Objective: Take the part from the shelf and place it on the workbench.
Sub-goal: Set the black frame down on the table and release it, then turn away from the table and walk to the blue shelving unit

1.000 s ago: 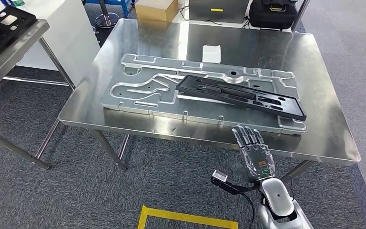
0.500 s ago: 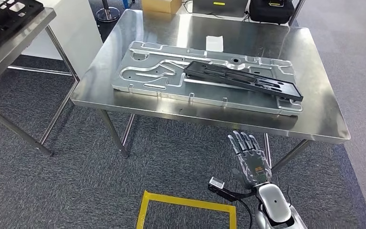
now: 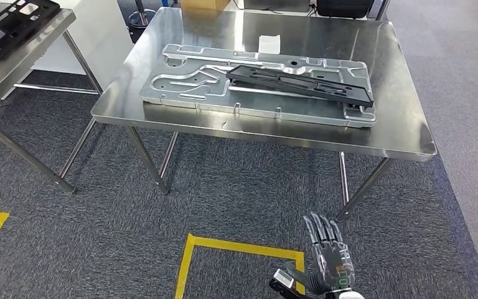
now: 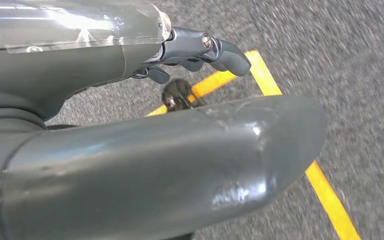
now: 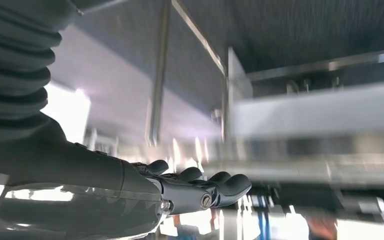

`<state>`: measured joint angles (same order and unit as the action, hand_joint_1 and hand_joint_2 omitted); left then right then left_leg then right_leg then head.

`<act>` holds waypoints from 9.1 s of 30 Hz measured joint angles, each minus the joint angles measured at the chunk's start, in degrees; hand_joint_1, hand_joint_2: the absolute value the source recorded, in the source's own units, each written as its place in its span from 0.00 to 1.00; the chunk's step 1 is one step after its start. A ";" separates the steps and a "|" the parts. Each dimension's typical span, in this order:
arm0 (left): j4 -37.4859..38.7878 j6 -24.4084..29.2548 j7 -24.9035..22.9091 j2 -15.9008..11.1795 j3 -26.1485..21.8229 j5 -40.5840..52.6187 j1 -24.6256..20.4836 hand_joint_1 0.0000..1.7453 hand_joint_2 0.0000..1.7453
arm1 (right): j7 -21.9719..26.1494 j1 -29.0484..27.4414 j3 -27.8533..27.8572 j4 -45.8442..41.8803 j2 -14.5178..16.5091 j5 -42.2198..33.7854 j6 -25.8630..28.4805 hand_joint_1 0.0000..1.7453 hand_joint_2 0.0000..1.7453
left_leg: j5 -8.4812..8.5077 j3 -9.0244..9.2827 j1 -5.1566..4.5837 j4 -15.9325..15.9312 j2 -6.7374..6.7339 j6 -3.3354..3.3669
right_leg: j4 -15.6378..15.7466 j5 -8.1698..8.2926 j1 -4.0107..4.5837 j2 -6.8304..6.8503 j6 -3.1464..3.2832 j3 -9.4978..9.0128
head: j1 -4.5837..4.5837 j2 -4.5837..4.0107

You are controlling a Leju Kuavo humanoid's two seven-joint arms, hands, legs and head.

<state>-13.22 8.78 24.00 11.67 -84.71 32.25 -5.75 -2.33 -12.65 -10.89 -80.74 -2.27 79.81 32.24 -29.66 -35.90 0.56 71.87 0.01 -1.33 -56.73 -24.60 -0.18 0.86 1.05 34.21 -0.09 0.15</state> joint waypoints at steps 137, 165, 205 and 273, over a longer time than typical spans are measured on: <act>-0.02 13.38 1.66 4.00 -3.69 -18.14 -1.27 0.00 0.00 | 16.92 9.71 81.19 55.15 17.92 -1.58 -32.36 0.00 0.00 | 3.24 3.81 0.08 -14.29 1.67 3.08 | -15.98 -13.36 -0.63 -0.56 -3.04 1.80 | 0.36 0.00; -0.56 15.26 -1.67 3.89 3.34 -13.12 -0.21 0.00 0.00 | 16.54 10.65 83.86 55.87 16.33 10.12 -28.51 0.00 0.00 | 3.16 3.92 0.30 -14.07 -0.18 2.63 | -8.10 -11.24 -0.76 0.35 -2.74 -2.81 | 0.72 0.01; -0.82 16.28 -2.71 4.90 2.77 -18.00 -0.45 0.00 0.00 | 15.76 10.06 83.26 58.76 14.27 10.13 -28.74 0.00 0.00 | 3.27 3.93 -0.37 -13.88 7.00 2.66 | -1.08 -3.78 1.09 -5.47 0.85 -3.25 | 1.24 0.00; -1.16 18.29 1.25 5.09 -0.25 -26.55 -1.30 0.00 0.00 | 15.80 9.42 85.95 53.59 18.09 10.02 -34.54 0.00 0.00 | -3.44 0.03 0.15 -2.08 0.70 -0.05 | 0.14 -6.44 -0.46 -0.48 1.06 -7.31 | 0.49 0.01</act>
<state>-14.38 27.08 25.26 16.75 -84.96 5.70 -7.06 13.47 -3.23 75.06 -27.16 15.82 89.83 -2.30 -33.10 -35.88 0.70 69.79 0.71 -1.38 -56.59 -31.04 -0.64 0.38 2.11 26.89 0.39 0.16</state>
